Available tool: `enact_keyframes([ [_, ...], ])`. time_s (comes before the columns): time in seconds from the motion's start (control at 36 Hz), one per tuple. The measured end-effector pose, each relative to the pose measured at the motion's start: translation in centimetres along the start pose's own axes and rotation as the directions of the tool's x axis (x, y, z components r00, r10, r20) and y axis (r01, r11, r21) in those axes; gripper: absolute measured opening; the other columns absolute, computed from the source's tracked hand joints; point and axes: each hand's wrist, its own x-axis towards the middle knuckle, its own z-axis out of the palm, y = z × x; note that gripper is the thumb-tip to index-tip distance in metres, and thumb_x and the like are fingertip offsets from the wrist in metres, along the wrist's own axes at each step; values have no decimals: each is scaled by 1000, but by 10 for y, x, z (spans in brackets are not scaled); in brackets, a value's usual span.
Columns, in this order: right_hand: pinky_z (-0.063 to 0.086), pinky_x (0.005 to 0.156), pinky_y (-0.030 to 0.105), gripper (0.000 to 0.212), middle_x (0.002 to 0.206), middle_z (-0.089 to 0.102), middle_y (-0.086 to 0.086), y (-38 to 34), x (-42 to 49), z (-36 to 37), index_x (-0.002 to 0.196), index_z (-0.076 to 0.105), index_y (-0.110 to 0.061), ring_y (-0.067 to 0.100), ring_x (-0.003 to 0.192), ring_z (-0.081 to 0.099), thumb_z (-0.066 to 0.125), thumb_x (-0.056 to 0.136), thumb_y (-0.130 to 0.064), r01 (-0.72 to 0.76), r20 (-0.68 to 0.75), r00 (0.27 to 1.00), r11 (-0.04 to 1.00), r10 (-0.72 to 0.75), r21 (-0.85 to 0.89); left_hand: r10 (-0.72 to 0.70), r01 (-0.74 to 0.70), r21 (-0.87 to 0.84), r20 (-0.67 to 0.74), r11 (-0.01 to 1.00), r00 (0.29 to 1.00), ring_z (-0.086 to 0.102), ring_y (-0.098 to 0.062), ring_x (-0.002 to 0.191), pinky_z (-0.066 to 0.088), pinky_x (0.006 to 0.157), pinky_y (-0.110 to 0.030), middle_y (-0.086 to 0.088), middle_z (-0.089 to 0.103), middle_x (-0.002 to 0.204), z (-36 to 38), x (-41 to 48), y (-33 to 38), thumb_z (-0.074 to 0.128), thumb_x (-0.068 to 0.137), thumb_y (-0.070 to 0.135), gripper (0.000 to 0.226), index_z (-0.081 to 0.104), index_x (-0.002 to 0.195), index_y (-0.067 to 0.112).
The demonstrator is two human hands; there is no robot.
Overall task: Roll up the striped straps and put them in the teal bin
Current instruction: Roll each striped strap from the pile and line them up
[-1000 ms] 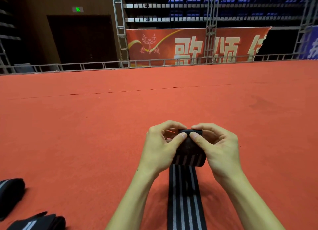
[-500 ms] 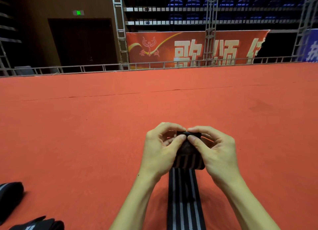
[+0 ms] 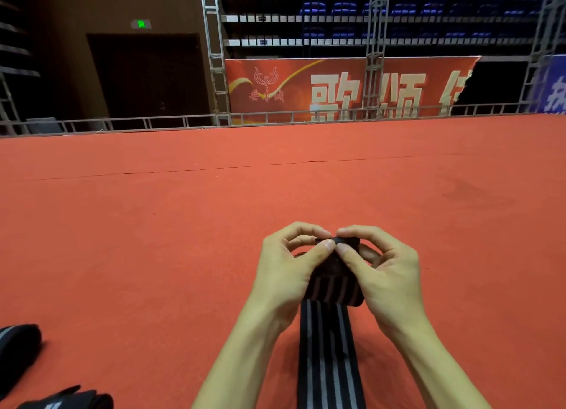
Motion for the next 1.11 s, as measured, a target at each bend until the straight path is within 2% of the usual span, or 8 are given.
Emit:
enact_keyframes([
  [0.08, 57, 77, 27, 26, 91, 75, 1, -1, 1, -1, 90, 73, -18, 16, 83, 73, 72, 83, 7, -40, 27, 999, 999, 39, 20, 63, -61, 56, -30, 997, 998, 68, -15, 69, 56, 61, -26, -5, 73, 86, 0, 0, -2, 71, 85, -3, 29, 73, 72, 23],
  [0.22, 55, 73, 23, 18, 95, 75, 0, -3, 3, -2, 99, 73, -23, 11, 88, 70, 77, 82, -27, -137, 78, 988, 990, 134, 26, 154, -150, 96, -38, 984, 987, 66, -18, 71, 55, 67, -28, 0, 74, 86, -1, 2, -3, 73, 83, -4, 30, 74, 75, 24],
  [0.28, 53, 70, 21, 6, 93, 74, -2, -4, 3, -2, 94, 73, -21, 10, 90, 69, 71, 89, -20, -131, 89, 987, 991, 130, 4, 181, -176, 98, -41, 979, 983, 68, -15, 74, 55, 70, -28, 1, 74, 86, 0, 3, -4, 73, 83, -6, 28, 72, 79, 22],
  [0.53, 53, 67, 18, 14, 87, 76, -1, -9, 1, -2, 95, 70, -10, 8, 80, 70, 65, 90, 2, -71, 87, 994, 996, 66, 53, 140, -143, 137, 29, 980, 990, 68, -11, 83, 54, 78, -27, 4, 74, 99, -5, 4, -4, 73, 86, 3, 24, 72, 96, 25],
  [0.67, 55, 72, 22, 21, 88, 76, 0, -10, 3, -4, 93, 72, -15, 10, 82, 70, 68, 86, 4, -51, 70, 996, 997, 47, 51, 104, -129, 242, 115, 962, 988, 67, -10, 75, 54, 68, -27, 0, 73, 98, -9, 4, -3, 67, 93, 12, 14, 71, 98, 25],
  [0.86, 54, 78, 23, 35, 93, 76, 1, -12, 2, -4, 86, 77, -30, 14, 88, 71, 72, 83, 4, -31, 89, 996, 997, 25, 64, 231, -245, 260, 84, 934, 969, 60, -5, 67, 49, 68, -26, 1, 72, 96, -8, 5, -2, 70, 88, 2, 21, 72, 94, 22],
  [0.97, 57, 84, 34, 23, 98, 75, 3, -13, 3, -3, 98, 74, -33, 18, 94, 71, 74, 78, -22, -117, 103, 988, 992, 111, 53, 294, -305, 273, 78, 913, 952, 64, -10, 72, 53, 72, -33, 1, 72, 94, -6, 5, -2, 71, 86, 1, 23, 71, 91, 23],
  [1.11, 56, 89, 51, 19, 98, 75, 4, -15, 4, -3, 99, 73, -35, 21, 97, 71, 68, 83, -44, -166, 146, 975, 986, 165, -9, 407, -410, 298, 74, 862, 910, 67, -13, 87, 52, 79, -24, -2, 71, 92, -5, 7, -5, 68, 80, 10, 16, 71, 89, 23],
])
